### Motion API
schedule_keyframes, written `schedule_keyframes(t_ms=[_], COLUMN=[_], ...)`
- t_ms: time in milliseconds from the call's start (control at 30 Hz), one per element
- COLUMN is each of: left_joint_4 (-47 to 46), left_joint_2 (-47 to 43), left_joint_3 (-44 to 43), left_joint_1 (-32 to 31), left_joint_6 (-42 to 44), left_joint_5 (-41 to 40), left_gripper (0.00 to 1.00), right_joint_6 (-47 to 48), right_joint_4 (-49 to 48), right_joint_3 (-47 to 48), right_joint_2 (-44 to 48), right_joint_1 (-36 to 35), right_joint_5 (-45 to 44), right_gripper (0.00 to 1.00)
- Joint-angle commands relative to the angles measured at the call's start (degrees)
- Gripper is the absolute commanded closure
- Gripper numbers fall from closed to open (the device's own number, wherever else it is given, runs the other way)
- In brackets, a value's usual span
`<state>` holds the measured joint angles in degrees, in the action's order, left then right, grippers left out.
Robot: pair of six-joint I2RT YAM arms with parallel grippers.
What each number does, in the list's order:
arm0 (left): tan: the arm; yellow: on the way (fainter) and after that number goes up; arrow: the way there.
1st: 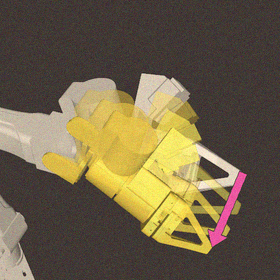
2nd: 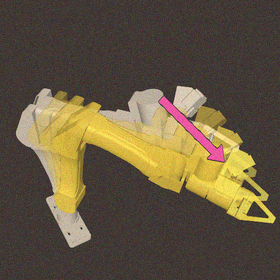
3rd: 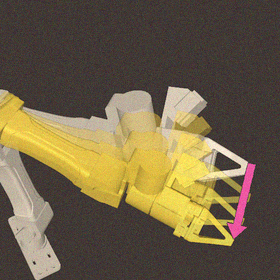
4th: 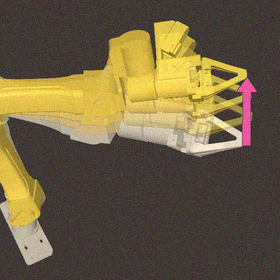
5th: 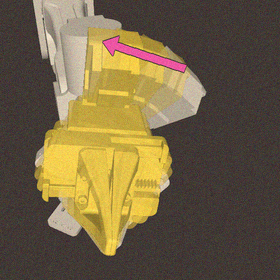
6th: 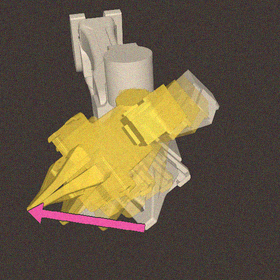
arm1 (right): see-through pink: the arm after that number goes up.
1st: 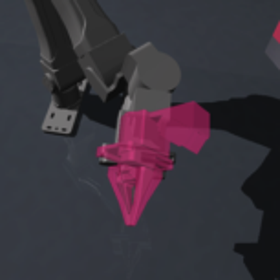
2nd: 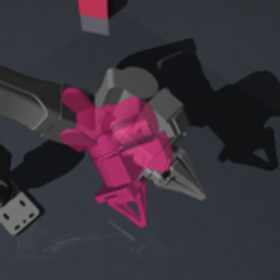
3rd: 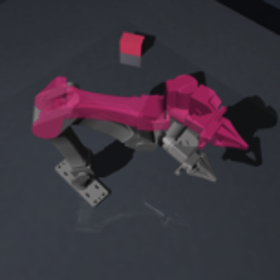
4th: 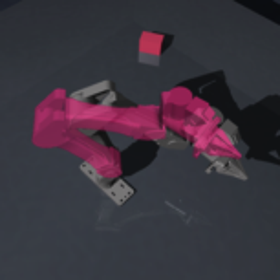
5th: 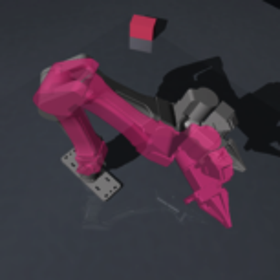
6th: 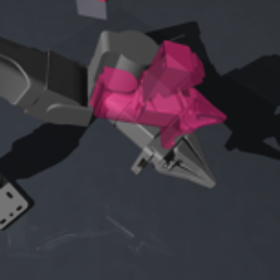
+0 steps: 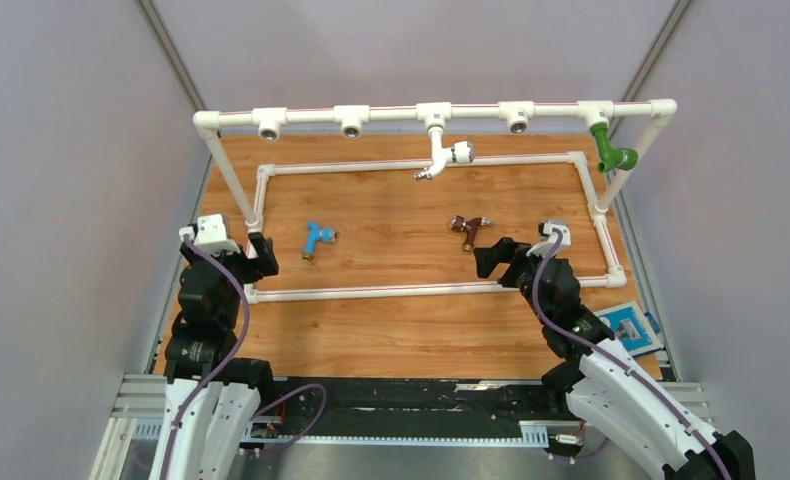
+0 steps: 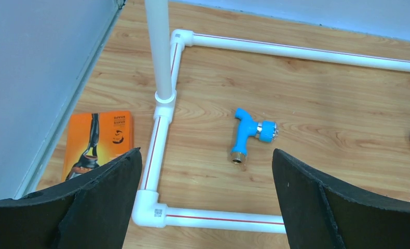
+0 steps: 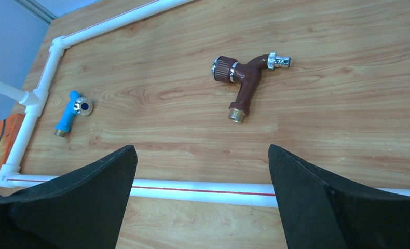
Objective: Install the water faucets
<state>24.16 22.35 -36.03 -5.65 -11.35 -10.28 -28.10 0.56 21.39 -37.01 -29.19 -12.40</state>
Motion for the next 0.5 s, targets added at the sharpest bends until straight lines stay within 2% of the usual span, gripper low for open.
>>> schedule_keyframes(t_ms=[0,167,367,467], left_joint_4=[-2.37,-2.89,-3.24,-3.33], left_joint_2=[1.38,2.52,2.96,2.79], left_joint_3=[0.08,0.61,1.23,1.4], left_joint_1=[-0.59,-2.61,-2.88,-2.79], left_joint_6=[0.46,0.72,1.07,1.16], left_joint_5=[2.02,2.37,3.25,4.13], left_gripper=[0.0,0.0,0.0,0.0], right_joint_6=[0.41,-0.3,5.41,4.63], right_joint_4=[-2.14,-3.28,-8.63,-8.2], right_joint_3=[1.82,0.24,-1.17,-0.21], right_joint_2=[-1.57,-2.18,-5.25,-8.94], right_joint_1=[-0.17,-0.25,-0.17,-0.17], right_joint_5=[0.1,-0.96,5.89,7.56], right_gripper=[0.0,0.0,0.0,0.0])
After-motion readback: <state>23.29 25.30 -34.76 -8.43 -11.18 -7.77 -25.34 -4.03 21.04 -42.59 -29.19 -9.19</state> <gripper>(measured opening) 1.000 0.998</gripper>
